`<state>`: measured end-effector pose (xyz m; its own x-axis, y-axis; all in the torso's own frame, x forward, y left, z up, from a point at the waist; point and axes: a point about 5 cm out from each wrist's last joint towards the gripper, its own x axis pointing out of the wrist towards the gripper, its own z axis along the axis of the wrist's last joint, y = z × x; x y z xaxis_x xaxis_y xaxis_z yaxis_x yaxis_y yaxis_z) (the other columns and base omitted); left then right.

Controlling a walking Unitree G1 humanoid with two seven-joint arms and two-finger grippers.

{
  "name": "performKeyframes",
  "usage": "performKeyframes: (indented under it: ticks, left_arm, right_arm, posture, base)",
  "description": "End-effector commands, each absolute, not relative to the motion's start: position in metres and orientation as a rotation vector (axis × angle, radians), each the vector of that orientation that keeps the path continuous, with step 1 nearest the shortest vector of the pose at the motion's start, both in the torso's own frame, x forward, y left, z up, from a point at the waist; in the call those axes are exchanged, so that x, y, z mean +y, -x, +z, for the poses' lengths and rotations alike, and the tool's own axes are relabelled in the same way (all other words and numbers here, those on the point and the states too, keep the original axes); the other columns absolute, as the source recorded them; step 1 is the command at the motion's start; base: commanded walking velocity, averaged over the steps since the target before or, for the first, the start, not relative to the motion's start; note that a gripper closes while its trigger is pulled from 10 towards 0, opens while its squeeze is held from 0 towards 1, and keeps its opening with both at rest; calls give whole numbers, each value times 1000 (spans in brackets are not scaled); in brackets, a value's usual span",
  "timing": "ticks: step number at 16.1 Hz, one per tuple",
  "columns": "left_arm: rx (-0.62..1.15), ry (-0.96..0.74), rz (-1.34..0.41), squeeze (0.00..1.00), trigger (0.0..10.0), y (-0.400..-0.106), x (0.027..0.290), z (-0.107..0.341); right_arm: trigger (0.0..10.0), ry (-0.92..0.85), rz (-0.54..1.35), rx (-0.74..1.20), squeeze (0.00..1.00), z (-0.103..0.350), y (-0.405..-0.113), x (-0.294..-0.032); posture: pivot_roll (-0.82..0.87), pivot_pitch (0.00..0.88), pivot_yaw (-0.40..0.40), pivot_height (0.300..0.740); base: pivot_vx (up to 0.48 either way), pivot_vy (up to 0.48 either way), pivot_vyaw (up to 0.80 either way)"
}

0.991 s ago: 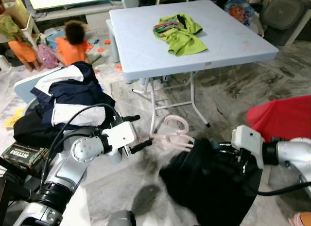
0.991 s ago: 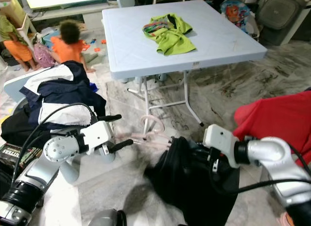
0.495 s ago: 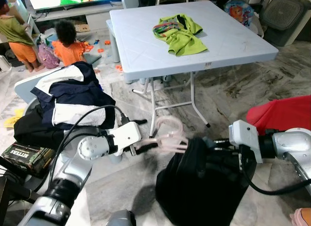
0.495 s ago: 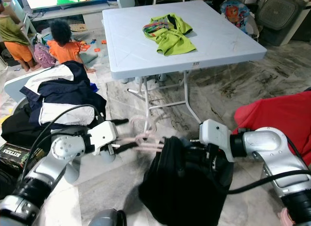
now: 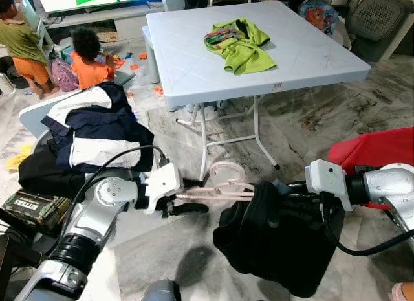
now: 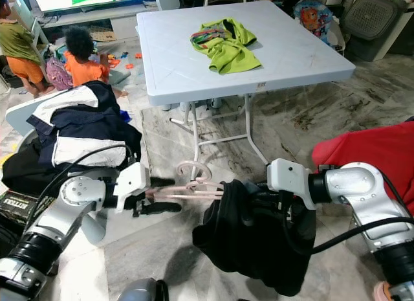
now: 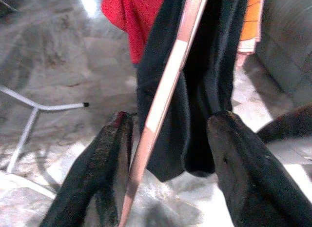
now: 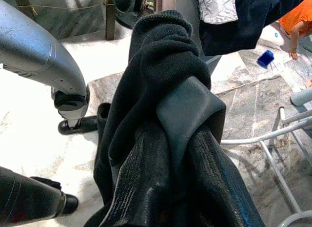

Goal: Hang hanger

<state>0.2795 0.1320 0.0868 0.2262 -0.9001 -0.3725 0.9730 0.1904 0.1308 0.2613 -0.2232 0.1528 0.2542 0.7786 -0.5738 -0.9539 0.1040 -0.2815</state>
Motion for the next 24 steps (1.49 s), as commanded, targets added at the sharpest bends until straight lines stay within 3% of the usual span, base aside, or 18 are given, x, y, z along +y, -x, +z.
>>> performKeyframes:
  ticks: [1,14,15,16,17,22,23,24]
  left_arm:
    - [210,-395,-1350,0,0,-284,132,95]
    - [221,-511,-1357,0,0,-292,135,92]
    - [212,-514,-1357,0,2275,-293,133,92]
    - [204,-516,-1338,827,10000,-296,130,92]
    - [204,-511,-1332,1000,10000,-297,129,91]
    - [206,-526,-1356,1000,10000,-299,125,89]
    - [208,-514,-1364,337,1451,-299,124,88]
    - [216,-509,-1371,0,0,-299,123,87]
  right_arm:
    - [10000,718,1343,268,0,160,-265,-219]
    - [10000,728,1359,250,0,161,-269,-219]
    - [10000,728,1362,246,0,161,-269,-218]
    - [10000,729,1364,242,0,162,-270,-218]
    - [10000,729,1365,241,0,162,-270,-218]
    - [10000,734,1374,238,0,162,-272,-217]
    - [10000,735,1376,238,0,162,-272,-216]
    - [10000,735,1377,237,0,163,-272,-216]
  posture:
    - [-79,0,10,740]
    - [-83,0,10,740]
    - [-83,0,10,740]
    - [-86,0,8,740]
    - [-85,0,7,740]
    - [-89,0,3,740]
    - [-89,0,3,740]
    - [-89,0,3,740]
  base:
    - [0,0,0]
    - [0,0,0]
    - [0,0,0]
    - [0,0,0]
    - [0,0,0]
    - [0,0,0]
    - [0,0,0]
    - [0,0,0]
